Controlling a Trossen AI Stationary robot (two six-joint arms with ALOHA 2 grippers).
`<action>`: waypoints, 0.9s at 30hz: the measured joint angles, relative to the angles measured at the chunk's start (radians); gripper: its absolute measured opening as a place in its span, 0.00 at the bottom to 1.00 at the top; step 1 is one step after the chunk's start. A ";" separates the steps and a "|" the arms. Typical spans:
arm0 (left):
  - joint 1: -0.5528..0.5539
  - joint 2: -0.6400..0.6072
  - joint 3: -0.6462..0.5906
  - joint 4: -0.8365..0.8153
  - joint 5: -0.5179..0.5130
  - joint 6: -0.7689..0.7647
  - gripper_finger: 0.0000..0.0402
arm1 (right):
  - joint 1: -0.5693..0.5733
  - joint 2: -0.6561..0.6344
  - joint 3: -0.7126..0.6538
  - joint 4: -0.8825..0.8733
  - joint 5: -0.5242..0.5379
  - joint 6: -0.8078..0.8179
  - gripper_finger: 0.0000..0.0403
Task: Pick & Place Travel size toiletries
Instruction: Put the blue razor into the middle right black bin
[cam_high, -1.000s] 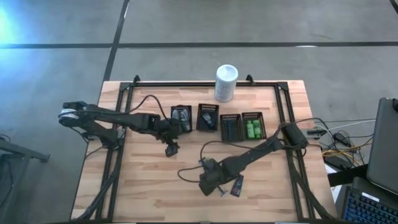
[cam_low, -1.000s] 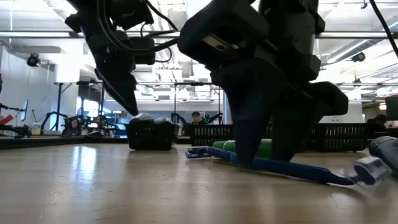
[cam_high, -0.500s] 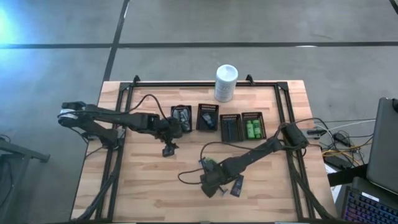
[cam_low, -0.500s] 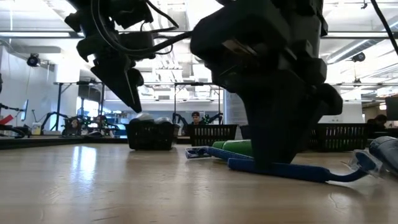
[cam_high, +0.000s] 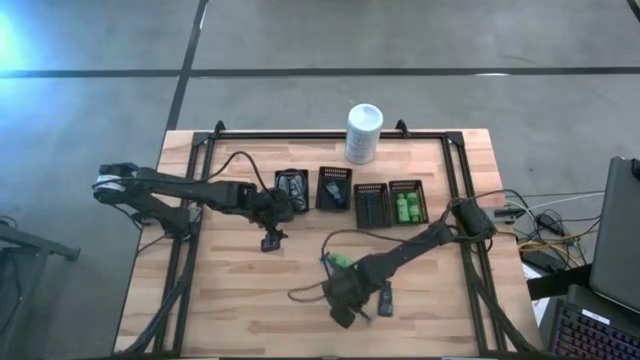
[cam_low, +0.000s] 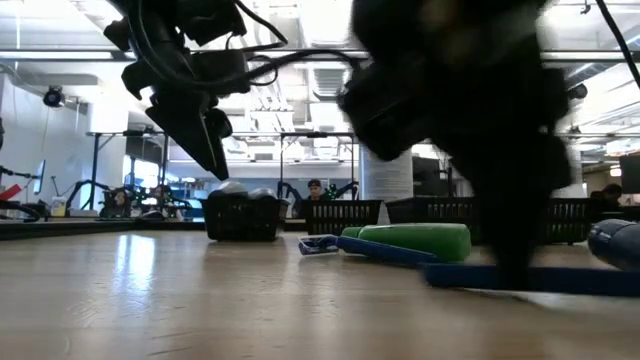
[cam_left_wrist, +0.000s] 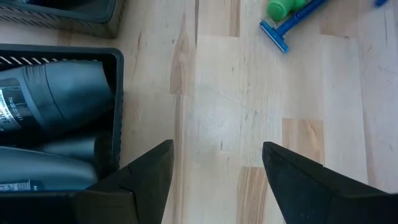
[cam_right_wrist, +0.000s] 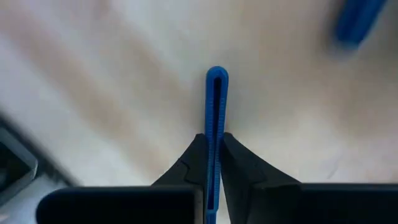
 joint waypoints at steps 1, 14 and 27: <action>0.000 0.000 0.000 0.001 0.000 0.000 0.62 | 0.004 -0.012 0.001 -0.004 -0.004 0.015 0.04; 0.026 -0.056 0.000 -0.047 -0.069 0.085 0.62 | -0.081 -0.371 -0.049 -0.265 0.442 0.464 0.03; 0.177 -0.200 0.000 -0.081 -0.339 0.162 0.62 | -0.591 -0.654 -0.411 -0.135 0.388 0.107 0.03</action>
